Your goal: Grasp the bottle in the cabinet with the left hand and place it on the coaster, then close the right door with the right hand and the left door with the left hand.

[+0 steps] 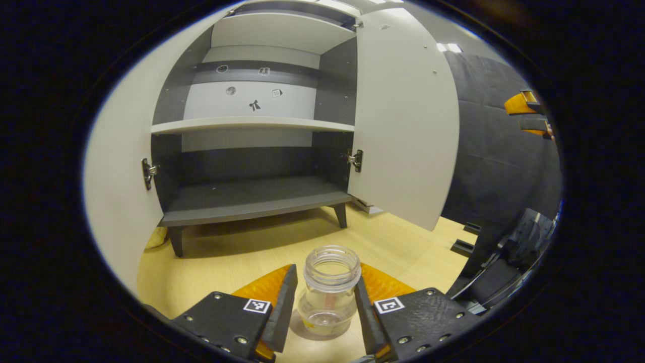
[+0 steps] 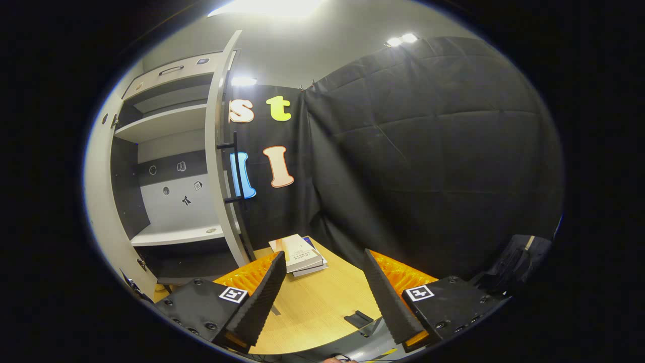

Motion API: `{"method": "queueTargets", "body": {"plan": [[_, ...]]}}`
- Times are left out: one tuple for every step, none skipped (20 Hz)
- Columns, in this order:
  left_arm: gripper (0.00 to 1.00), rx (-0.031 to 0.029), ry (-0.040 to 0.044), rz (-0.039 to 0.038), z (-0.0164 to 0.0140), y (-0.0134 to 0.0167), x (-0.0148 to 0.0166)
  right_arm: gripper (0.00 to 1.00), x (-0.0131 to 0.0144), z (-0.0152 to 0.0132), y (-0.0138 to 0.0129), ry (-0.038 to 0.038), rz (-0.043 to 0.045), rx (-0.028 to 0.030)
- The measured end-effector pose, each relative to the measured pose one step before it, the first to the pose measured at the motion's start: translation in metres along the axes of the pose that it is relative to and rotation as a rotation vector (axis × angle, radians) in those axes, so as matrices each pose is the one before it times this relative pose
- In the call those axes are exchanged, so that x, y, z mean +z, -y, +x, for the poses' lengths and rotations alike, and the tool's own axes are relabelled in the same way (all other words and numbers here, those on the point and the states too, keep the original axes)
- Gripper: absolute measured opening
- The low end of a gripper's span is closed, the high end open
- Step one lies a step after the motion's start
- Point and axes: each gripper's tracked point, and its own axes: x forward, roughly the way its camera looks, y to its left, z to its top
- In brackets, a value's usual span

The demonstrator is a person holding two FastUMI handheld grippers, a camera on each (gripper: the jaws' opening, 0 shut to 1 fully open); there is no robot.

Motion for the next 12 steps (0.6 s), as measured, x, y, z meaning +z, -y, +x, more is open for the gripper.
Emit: {"method": "queueTargets", "body": {"plan": [[0.6,-0.00336,0.00002,0.00687,-0.00113,0.00198,0.00151,0.98,-0.00052,0.001,-0.00192,-0.00197,0.00478,0.00238],[0.7,-0.01173,-0.00435,0.00477,-0.00299,0.0034,0.0023,0.98,-0.00122,0.00007,-0.00097,0.00108,0.00136,0.0012],[0.82,-0.01191,-0.00587,0.00048,-0.00255,0.0039,0.00267,0.98,0.0008,0.00005,-0.00142,0.00345,-0.00051,0.00115],[0.95,-0.00424,-0.0054,-0.00346,-0.0043,0.0001,0.00263,0.98,-0.00101,-0.00127,-0.00152,0.00321,-0.00185,0.00309],[0.95,-0.00508,0.00255,-0.00046,-0.00468,0.00099,0.00544,0.98,-0.00029,0.0007,-0.00269,0.00163,-0.00333,0.00285],[0.95,-0.00409,0.01071,0.00399,-0.0048,0.00092,0.00683,0.98,-0.00189,0.00016,-0.0006,-0.00028,-0.00221,0.0024],[0.95,-0.0029,0.01555,0.00898,-0.00746,0.00142,0.00907,0.98,0.00007,0.00063,-0.00194,0.00053,-0.00084,0.00243],[0.95,-0.0032,0.02293,0.01316,-0.01016,0.00138,0.01107,0.98,0.00064,0.00003,0.00036,0.00193,-0.00046,0.00077],[0.95,-0.00578,0.02078,0.01432,-0.00992,0.00147,0.01344,0.98,0.00133,0.00062,0.00012,0.00286,0.00005,0.00119],[0.94,-0.0005,0.02029,0.00921,-0.0117,0.0005,0.01147,0.98,0.00136,0.00129,-0.00099,0.00434,-0.00043,0.00122],[0.94,0.00715,0.01924,0.00221,-0.01145,-0.00082,0.01389,0.98,0.00233,0.00215,-0.0001,0.00368,-0.00067,0.0007],[0.95,0.0147,0.01388,0.0,-0.01137,-0.00346,0.01424,0.98,0.00184,0.00236,-0.00087,0.00312,-0.00123,0.00251]]}}
